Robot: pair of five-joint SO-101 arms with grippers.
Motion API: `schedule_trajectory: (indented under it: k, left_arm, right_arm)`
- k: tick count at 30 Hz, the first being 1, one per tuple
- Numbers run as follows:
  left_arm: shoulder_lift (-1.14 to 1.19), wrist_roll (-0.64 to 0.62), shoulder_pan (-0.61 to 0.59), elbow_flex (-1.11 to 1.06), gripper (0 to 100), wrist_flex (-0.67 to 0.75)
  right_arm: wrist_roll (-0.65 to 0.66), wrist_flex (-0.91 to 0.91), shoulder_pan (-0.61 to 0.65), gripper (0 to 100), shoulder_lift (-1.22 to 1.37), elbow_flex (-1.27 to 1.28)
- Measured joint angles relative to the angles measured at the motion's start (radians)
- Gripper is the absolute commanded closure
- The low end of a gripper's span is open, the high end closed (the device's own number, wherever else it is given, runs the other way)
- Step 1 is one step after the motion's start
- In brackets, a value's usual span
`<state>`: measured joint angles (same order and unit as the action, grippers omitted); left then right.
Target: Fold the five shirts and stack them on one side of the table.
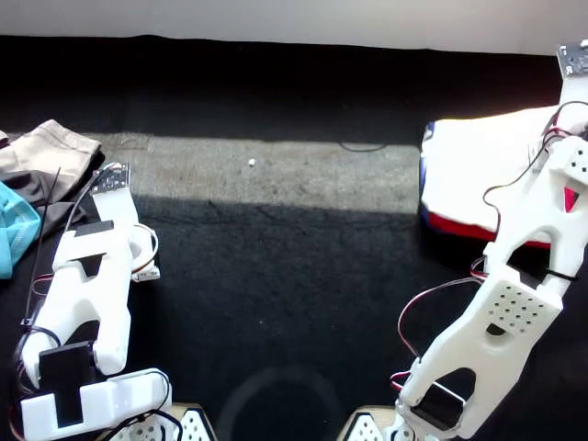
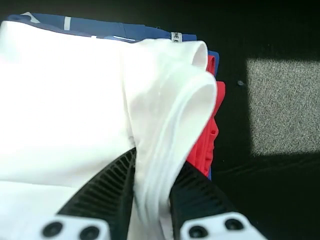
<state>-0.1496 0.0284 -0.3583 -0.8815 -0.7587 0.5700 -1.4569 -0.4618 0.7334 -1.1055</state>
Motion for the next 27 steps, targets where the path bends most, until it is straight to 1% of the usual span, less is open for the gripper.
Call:
schedule_trajectory:
  k: [3, 4, 8, 9, 10, 14, 21, 27]
  left_arm:
    - [0.0, 0.0, 0.0, 0.0, 99, 0.0]
    - [0.0, 0.0, 0.0, 0.0, 99, 0.0]
    - [0.0, 0.0, 0.0, 0.0, 99, 0.0]
    - [0.0, 0.0, 0.0, 0.0, 99, 0.0]
    - [0.0, 0.0, 0.0, 0.0, 99, 0.0]
    - [0.0, 0.0, 0.0, 0.0, 99, 0.0]
    - [0.0, 0.0, 0.0, 0.0, 99, 0.0]
    - [0.0, 0.0, 0.0, 0.0, 99, 0.0]
  right_arm:
    - [0.0, 0.051, -0.002, 98.3, 0.015, 0.0]
    - [0.0, 0.063, -0.002, 96.1, 0.015, 0.0]
    - [0.0, 0.071, -0.002, 78.9, 0.018, 0.0]
    - [0.0, 0.071, -0.002, 76.2, 0.018, 0.0]
    - [0.0, 0.071, -0.002, 75.7, 0.018, 0.0]
    - [0.0, 0.081, -0.002, 77.9, 0.018, -0.003]
    - [-0.006, 0.066, -0.002, 78.9, 0.017, -0.169]
    - [-0.164, -0.115, -0.002, 92.3, 0.017, -0.368]
